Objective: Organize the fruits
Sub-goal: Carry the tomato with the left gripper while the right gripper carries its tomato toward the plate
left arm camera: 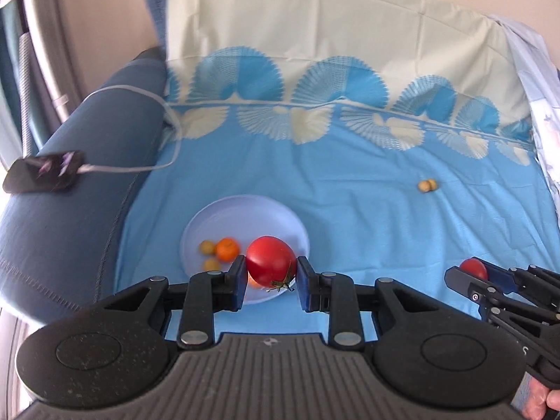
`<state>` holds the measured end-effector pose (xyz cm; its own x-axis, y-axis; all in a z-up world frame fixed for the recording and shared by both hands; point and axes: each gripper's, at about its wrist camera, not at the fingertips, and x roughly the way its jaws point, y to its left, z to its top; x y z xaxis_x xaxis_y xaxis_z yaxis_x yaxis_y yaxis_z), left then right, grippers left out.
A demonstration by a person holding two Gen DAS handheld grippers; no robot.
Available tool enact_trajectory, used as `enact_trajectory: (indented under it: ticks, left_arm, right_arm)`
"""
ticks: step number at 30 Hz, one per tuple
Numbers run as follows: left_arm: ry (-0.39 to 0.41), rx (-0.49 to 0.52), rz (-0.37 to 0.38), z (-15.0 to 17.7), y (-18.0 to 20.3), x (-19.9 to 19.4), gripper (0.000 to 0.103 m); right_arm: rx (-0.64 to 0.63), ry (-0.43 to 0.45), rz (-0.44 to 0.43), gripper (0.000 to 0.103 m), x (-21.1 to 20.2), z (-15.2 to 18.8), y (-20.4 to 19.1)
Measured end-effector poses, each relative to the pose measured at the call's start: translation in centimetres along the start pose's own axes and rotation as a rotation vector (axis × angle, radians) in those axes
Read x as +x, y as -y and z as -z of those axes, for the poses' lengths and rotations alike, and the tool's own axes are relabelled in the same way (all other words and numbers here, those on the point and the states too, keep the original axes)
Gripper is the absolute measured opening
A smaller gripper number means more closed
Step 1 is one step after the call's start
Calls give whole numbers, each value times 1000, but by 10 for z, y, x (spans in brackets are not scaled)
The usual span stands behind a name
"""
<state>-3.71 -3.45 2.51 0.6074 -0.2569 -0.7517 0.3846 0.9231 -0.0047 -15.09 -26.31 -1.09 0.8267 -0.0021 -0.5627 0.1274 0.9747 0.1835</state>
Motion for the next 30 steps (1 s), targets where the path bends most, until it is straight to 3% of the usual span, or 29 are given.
enact_trajectory:
  ticks: [5, 11, 23, 30]
  left_arm:
    - [20, -46, -50, 25, -32, -26, 33]
    - [53, -81, -65, 42, -43, -50, 33]
    - [82, -96, -8, 42, -46, -56, 33]
    - [54, -109, -1, 46, -53, -44, 33]
  right_arm:
    - [-54, -42, -65, 31, -15, 9, -49]
    - [-128, -43, -93, 31, -33, 22, -82]
    - [-145, -40, -49, 31, -38, 25, -90]
    - [-176, -56, -44, 31, -31, 29, -98]
